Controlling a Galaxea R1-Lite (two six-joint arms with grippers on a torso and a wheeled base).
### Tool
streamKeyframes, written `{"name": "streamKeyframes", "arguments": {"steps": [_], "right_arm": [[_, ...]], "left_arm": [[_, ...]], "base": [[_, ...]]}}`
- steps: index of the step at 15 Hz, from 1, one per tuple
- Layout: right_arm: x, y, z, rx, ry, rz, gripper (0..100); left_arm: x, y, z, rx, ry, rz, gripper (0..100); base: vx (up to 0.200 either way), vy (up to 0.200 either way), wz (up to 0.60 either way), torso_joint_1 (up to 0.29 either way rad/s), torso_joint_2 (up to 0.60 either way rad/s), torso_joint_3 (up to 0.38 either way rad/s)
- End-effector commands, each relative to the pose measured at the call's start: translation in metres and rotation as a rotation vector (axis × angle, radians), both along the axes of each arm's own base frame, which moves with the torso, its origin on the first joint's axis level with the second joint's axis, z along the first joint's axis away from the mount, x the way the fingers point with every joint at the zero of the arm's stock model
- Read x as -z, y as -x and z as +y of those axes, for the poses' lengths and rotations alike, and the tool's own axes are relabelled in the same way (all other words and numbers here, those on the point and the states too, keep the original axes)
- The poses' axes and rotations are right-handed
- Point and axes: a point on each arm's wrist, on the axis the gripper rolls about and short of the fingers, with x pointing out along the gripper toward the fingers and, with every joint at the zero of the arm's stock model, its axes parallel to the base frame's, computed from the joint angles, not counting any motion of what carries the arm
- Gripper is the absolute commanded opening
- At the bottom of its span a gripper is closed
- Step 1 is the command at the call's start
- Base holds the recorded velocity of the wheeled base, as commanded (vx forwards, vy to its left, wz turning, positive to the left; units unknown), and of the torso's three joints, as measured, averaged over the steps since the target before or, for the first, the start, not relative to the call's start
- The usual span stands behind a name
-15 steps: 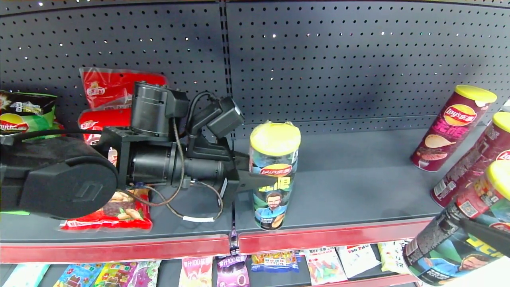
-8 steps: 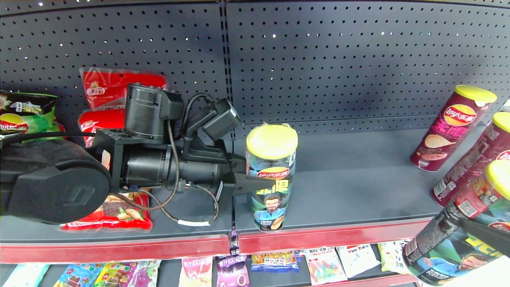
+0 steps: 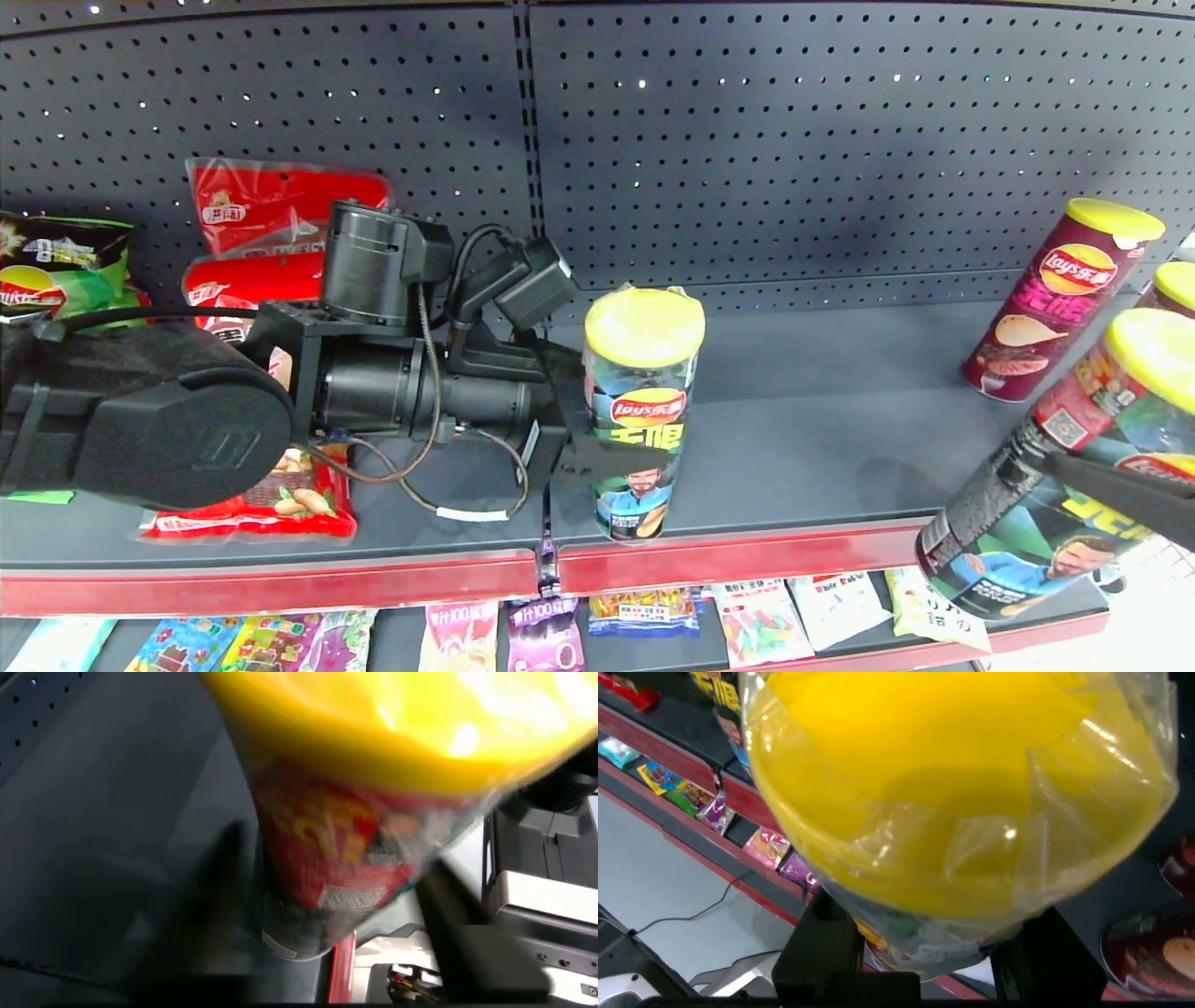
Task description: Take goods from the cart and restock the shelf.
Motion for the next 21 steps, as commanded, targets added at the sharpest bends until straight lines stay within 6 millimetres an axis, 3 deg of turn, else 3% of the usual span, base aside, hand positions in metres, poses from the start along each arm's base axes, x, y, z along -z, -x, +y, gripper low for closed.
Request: {"name": "streamKeyframes", "arguments": {"steps": [1,4,5,8,11,17,21], "right_arm": [[-0.014,-0.028,0.016,-0.049,0.01,0.027,0],[-0.031,-0.062,0.034,-0.074,0.013,0.032,0],[-0.034,-0.084,0.044,-0.079,0.021,0.047,0],[-0.038,-0.12,0.059,-0.084,0.026,0.064,0],[-0.038,-0.155,0.076,-0.138,0.016,0.082,0],[-0.022,-0.205,0.127,-0.221,0.006,0.055,0],[-0.016,-0.231,0.153,-0.253,0.002,0.045,0]], "left_arm": [[0.001,0.001,0.002,-0.001,-0.001,0.0,100],[0.003,0.009,0.019,-0.035,-0.011,0.012,100],[0.006,0.019,0.038,-0.084,-0.026,0.024,100],[0.012,0.041,0.074,-0.167,-0.04,0.045,100],[0.011,0.068,0.097,-0.24,-0.04,0.033,100],[0.012,0.099,0.118,-0.357,-0.026,0.034,100],[0.009,0.103,0.12,-0.38,-0.017,0.026,100]], "base": [[0.0,0.0,0.0,0.0,0.0,0.0],[0.0,0.0,0.0,0.0,0.0,0.0],[0.0,0.0,0.0,0.0,0.0,0.0],[0.0,0.0,0.0,0.0,0.0,0.0],[0.0,0.0,0.0,0.0,0.0,0.0],[0.0,0.0,0.0,0.0,0.0,0.0],[0.0,0.0,0.0,0.0,0.0,0.0]]}}
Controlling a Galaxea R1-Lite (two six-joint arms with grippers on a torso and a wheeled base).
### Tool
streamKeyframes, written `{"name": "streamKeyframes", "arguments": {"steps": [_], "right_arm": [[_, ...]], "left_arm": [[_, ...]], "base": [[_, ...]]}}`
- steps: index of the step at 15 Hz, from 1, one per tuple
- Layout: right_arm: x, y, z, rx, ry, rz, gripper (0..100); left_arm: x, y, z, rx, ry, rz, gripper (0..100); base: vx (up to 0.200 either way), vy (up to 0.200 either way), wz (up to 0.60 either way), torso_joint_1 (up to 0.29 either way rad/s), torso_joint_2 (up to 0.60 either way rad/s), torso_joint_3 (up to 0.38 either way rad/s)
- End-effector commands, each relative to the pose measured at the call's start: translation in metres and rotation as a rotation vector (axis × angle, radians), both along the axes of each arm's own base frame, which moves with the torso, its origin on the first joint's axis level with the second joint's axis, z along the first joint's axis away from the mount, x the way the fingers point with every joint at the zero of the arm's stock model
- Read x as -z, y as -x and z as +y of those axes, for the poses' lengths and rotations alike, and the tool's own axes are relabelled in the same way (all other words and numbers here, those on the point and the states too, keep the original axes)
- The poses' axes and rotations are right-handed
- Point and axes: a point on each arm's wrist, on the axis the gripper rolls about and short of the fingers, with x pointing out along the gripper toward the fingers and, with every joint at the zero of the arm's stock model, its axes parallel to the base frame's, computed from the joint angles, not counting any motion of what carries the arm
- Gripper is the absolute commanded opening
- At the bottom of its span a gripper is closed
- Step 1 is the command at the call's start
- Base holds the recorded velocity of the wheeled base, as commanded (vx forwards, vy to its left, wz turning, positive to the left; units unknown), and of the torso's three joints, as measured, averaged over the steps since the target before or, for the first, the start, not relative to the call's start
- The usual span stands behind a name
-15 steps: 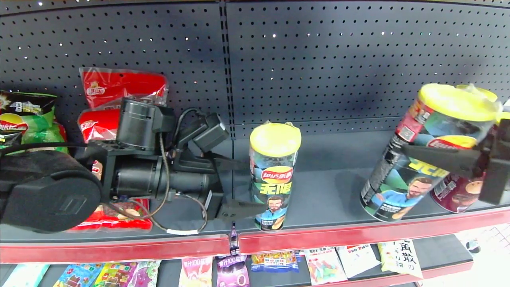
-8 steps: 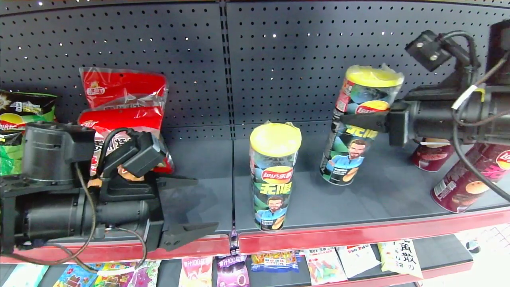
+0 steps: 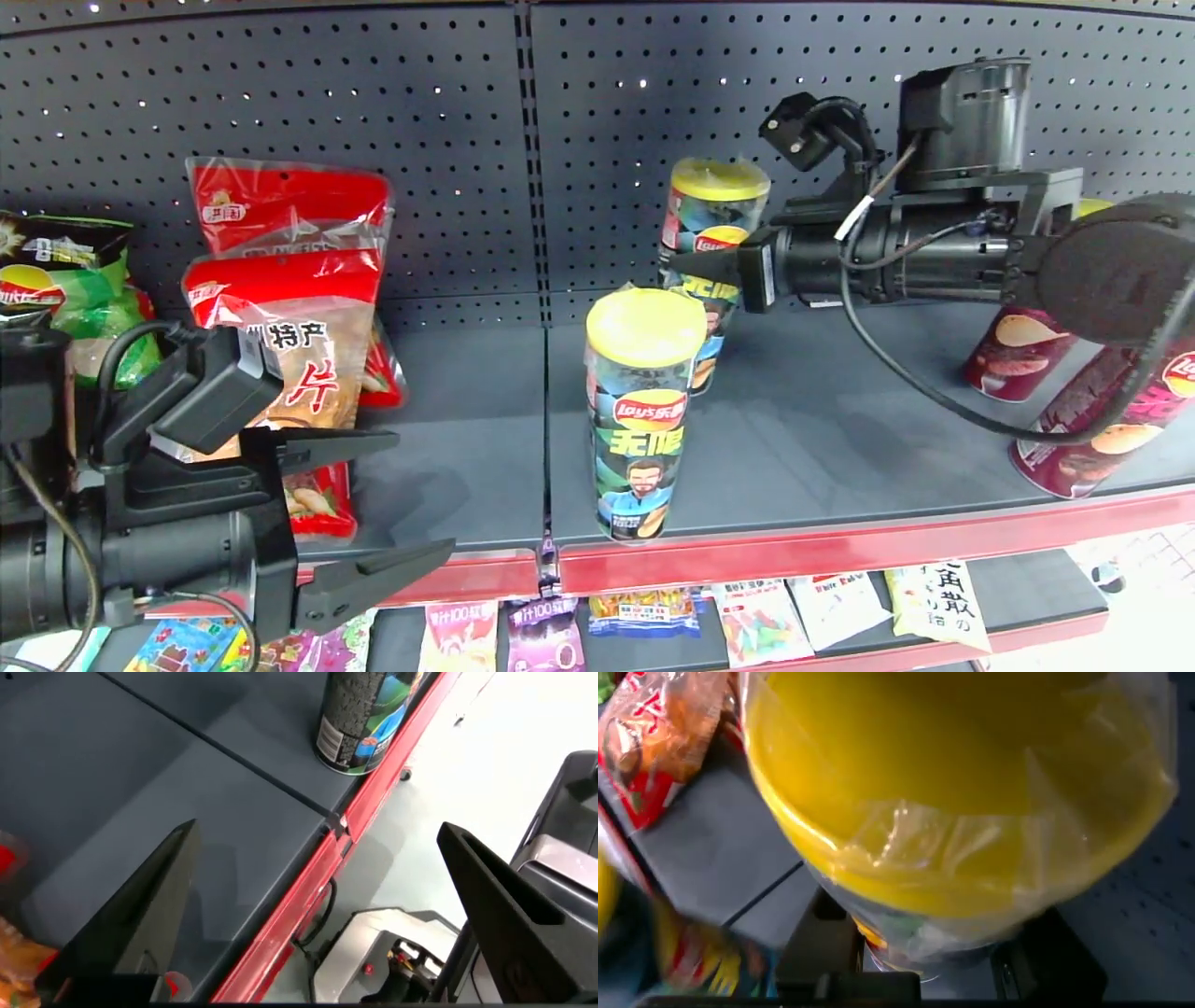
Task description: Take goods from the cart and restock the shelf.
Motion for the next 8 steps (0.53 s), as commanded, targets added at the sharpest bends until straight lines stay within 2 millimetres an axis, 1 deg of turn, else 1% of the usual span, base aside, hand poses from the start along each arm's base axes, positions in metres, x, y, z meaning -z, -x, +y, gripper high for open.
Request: {"name": "streamKeyframes", "arguments": {"steps": [1,4,8], "right_arm": [[0.016,-0.02,0.015,-0.012,0.014,0.023,0],[0.027,-0.035,0.024,-0.015,0.022,0.036,0],[0.028,-0.037,0.033,-0.032,0.019,0.03,0]], "left_arm": [[-0.002,0.003,0.001,-0.002,0.004,-0.013,100],[-0.004,0.001,0.001,-0.005,0.004,-0.017,100],[-0.003,0.001,0.0,-0.005,0.003,-0.015,100]], "base": [[0.0,0.0,0.0,0.0,0.0,0.0],[0.0,0.0,0.0,0.0,0.0,0.0],[0.0,0.0,0.0,0.0,0.0,0.0]]}}
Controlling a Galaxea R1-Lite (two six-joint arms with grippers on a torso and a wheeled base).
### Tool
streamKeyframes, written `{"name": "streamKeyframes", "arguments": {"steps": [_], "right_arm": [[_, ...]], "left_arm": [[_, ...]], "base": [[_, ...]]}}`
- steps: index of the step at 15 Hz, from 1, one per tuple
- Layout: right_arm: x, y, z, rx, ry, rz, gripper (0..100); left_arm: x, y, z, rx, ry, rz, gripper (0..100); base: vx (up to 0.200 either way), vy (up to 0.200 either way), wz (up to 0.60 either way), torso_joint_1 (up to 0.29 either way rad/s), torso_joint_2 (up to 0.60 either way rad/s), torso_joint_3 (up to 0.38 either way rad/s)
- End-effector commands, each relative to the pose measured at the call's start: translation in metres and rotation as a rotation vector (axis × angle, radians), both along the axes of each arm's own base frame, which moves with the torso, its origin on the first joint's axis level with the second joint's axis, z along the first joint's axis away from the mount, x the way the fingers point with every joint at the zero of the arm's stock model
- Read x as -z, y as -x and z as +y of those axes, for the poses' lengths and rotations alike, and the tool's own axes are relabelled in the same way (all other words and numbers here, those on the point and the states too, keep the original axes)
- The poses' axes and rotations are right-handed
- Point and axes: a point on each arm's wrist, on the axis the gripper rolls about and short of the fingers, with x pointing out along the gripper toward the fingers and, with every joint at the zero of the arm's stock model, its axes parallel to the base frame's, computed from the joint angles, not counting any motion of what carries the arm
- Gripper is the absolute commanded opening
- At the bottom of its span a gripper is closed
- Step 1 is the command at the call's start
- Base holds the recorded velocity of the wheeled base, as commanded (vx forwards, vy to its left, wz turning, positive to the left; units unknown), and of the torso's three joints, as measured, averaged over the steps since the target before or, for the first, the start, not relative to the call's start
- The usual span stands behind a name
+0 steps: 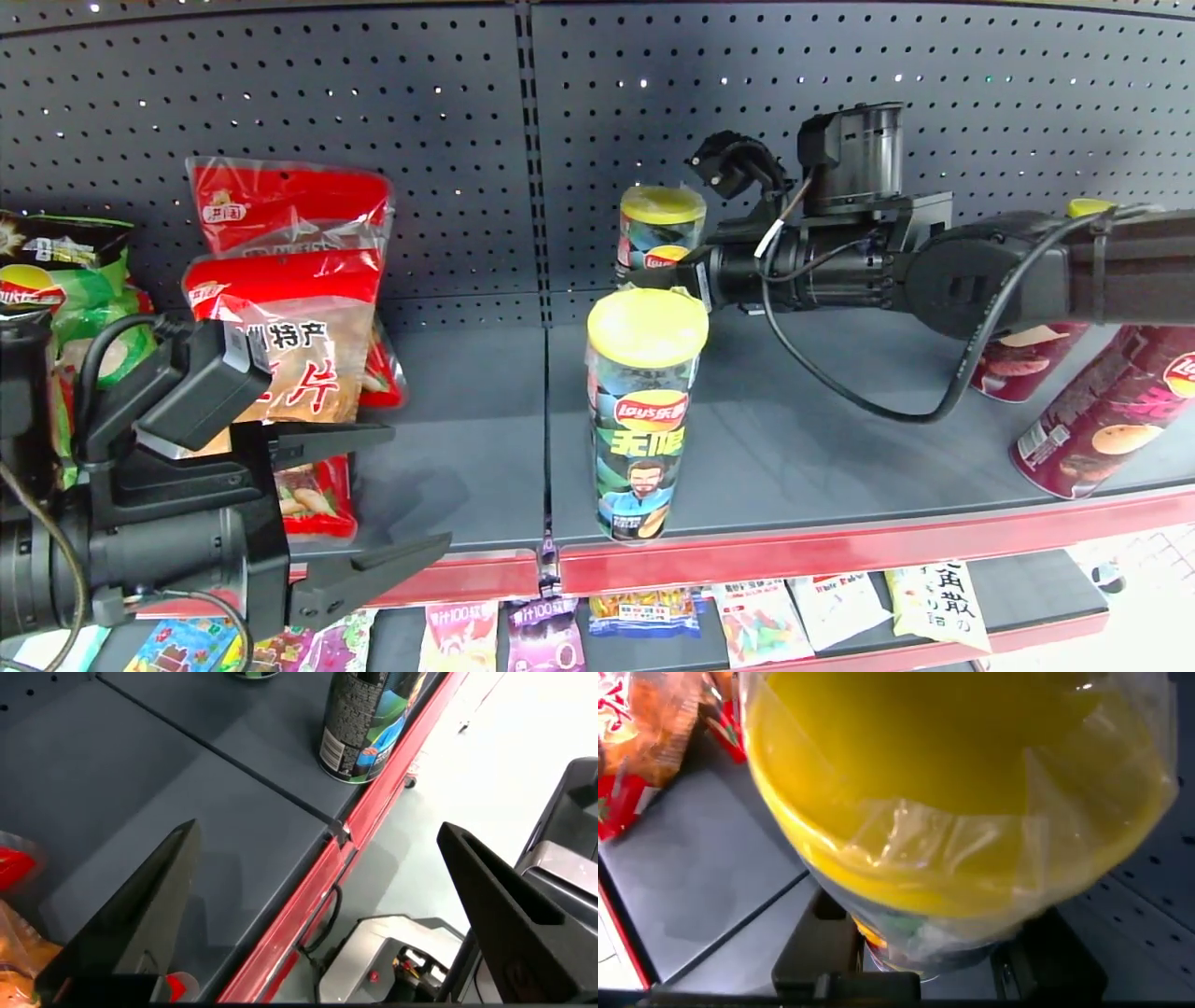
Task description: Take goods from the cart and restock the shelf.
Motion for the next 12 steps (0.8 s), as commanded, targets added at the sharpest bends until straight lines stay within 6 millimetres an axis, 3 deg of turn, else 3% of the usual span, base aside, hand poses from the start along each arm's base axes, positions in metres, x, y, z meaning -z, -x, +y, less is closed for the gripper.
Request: {"name": "streamKeyframes", "arguments": {"steps": [1,5,6,8,12], "right_arm": [[0.005,-0.003,0.006,-0.009,0.005,0.007,0],[0.009,-0.001,0.005,-0.009,0.013,0.019,0],[0.01,-0.001,0.005,-0.008,0.016,0.023,100],[0.006,0.004,0.001,-0.004,0.013,0.02,100],[-0.001,0.034,-0.019,0.009,0.026,0.036,100]], "left_arm": [[0.001,-0.001,0.0,0.0,-0.001,0.002,100],[0.003,-0.002,-0.001,0.001,-0.005,0.012,100],[0.002,-0.003,-0.001,0.001,-0.005,0.012,100],[0.004,-0.004,-0.002,0.001,-0.008,0.021,100],[0.005,-0.011,-0.005,0.004,-0.018,0.026,100]], "base": [[0.0,0.0,0.0,0.0,0.0,0.0],[0.0,0.0,0.0,0.0,0.0,0.0],[0.0,0.0,0.0,0.0,0.0,0.0],[0.0,0.0,0.0,0.0,0.0,0.0],[0.0,0.0,0.0,0.0,0.0,0.0]]}}
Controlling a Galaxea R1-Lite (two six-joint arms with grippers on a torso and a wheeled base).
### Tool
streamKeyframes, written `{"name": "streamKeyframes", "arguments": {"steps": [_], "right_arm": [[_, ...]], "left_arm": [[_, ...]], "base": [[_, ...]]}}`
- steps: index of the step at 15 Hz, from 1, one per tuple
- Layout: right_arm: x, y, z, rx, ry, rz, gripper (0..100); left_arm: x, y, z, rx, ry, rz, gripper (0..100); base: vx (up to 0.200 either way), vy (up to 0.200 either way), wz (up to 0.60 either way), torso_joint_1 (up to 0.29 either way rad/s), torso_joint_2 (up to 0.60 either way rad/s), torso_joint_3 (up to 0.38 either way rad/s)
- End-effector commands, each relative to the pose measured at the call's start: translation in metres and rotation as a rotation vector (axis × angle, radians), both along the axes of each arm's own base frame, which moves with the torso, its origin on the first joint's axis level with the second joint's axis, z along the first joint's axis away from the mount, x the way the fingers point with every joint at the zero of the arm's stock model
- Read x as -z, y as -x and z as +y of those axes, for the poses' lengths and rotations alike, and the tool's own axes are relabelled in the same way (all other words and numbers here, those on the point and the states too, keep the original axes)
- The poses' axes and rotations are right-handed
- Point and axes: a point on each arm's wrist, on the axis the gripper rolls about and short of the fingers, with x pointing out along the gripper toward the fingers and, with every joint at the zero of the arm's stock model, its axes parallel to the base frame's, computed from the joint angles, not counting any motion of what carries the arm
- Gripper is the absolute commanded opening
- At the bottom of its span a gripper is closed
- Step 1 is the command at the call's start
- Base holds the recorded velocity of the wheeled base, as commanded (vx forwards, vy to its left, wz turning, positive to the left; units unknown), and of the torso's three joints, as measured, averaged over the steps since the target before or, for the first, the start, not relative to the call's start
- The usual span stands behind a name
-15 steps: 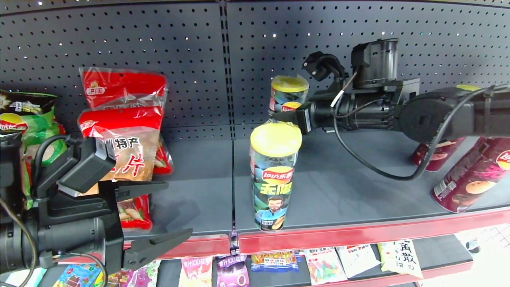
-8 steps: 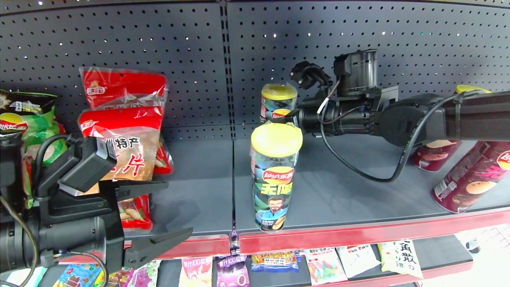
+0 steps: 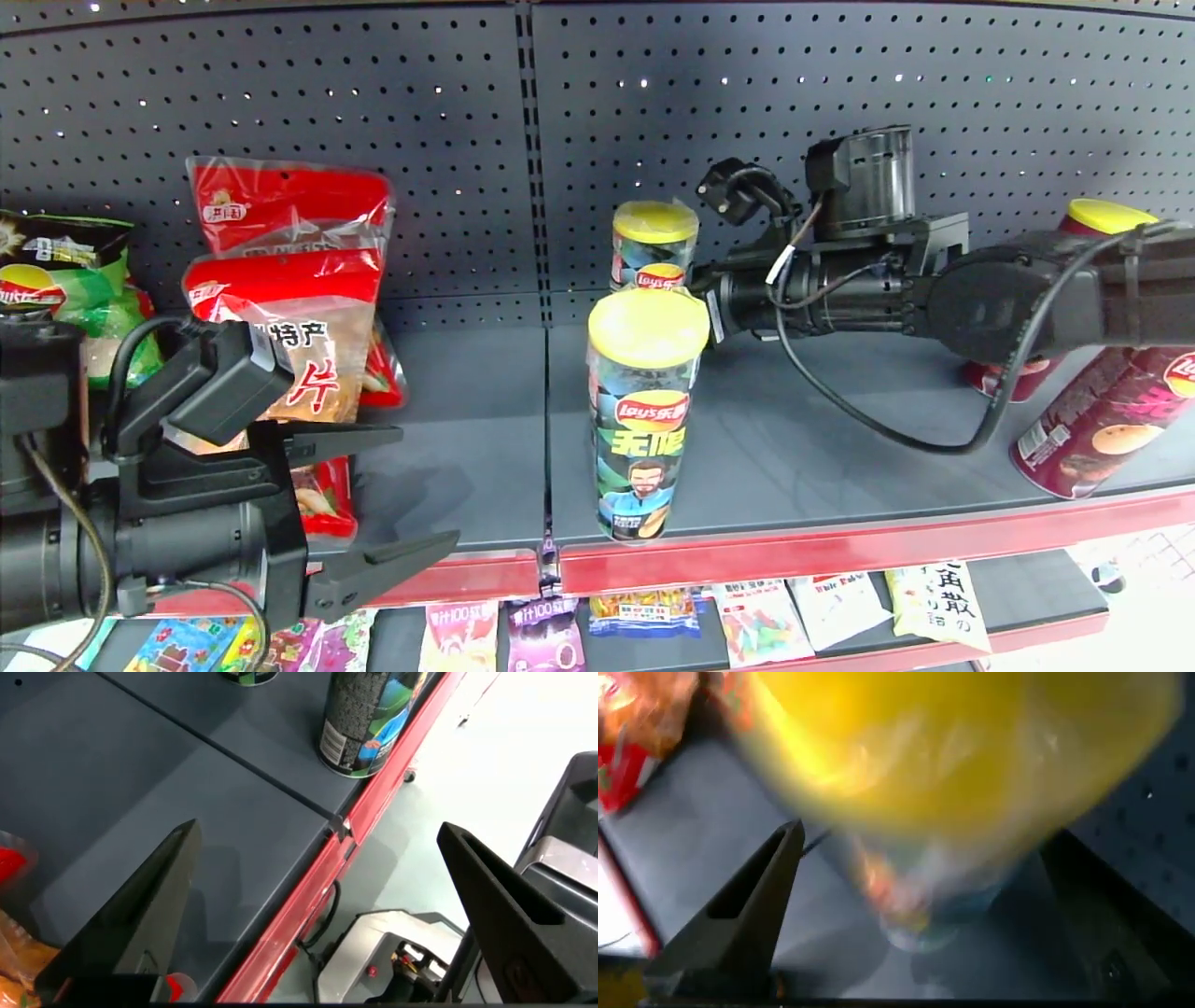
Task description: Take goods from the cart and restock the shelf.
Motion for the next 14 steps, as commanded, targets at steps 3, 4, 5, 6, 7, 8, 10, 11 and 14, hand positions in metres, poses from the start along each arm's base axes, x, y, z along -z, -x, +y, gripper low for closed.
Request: {"name": "streamKeyframes", "arguments": {"steps": [3,4,5,6,7,8,10,11,14], "right_arm": [[-0.006,0.053,-0.037,0.073,0.033,0.018,100],[-0.004,0.067,-0.045,0.083,0.042,0.027,100],[-0.003,0.088,-0.057,0.084,0.046,0.036,100],[-0.002,0.097,-0.062,0.085,0.048,0.036,100],[0.0,0.122,-0.077,0.085,0.046,0.036,100],[0.001,0.137,-0.085,0.086,0.041,0.03,100],[0.0,0.167,-0.102,0.088,0.024,0.001,100],[-0.001,0.178,-0.108,0.087,0.013,-0.018,100],[-0.002,0.223,-0.138,0.131,-0.036,-0.105,100]], "left_arm": [[0.002,-0.014,-0.007,0.019,-0.026,0.002,100],[0.005,-0.016,-0.01,0.03,-0.031,0.014,100],[0.007,-0.022,-0.016,0.044,-0.038,0.027,100],[0.008,-0.025,-0.017,0.044,-0.041,0.033,100],[0.013,-0.033,-0.021,0.047,-0.053,0.05,100],[0.016,-0.039,-0.024,0.048,-0.07,0.053,100],[0.022,-0.047,-0.027,0.056,-0.1,0.053,100],[0.024,-0.048,-0.03,0.067,-0.106,0.058,100],[0.033,-0.058,-0.047,0.095,-0.141,0.074,100]], "base": [[0.0,0.0,0.0,0.0,0.0,0.0],[0.0,0.0,0.0,0.0,0.0,0.0],[0.0,0.0,0.0,0.0,0.0,0.0],[0.0,0.0,0.0,0.0,0.0,0.0],[0.0,0.0,0.0,0.0,0.0,0.0],[0.0,0.0,0.0,0.0,0.0,0.0],[0.0,0.0,0.0,0.0,0.0,0.0],[0.0,0.0,0.0,0.0,0.0,0.0],[0.0,0.0,0.0,0.0,0.0,0.0]]}}
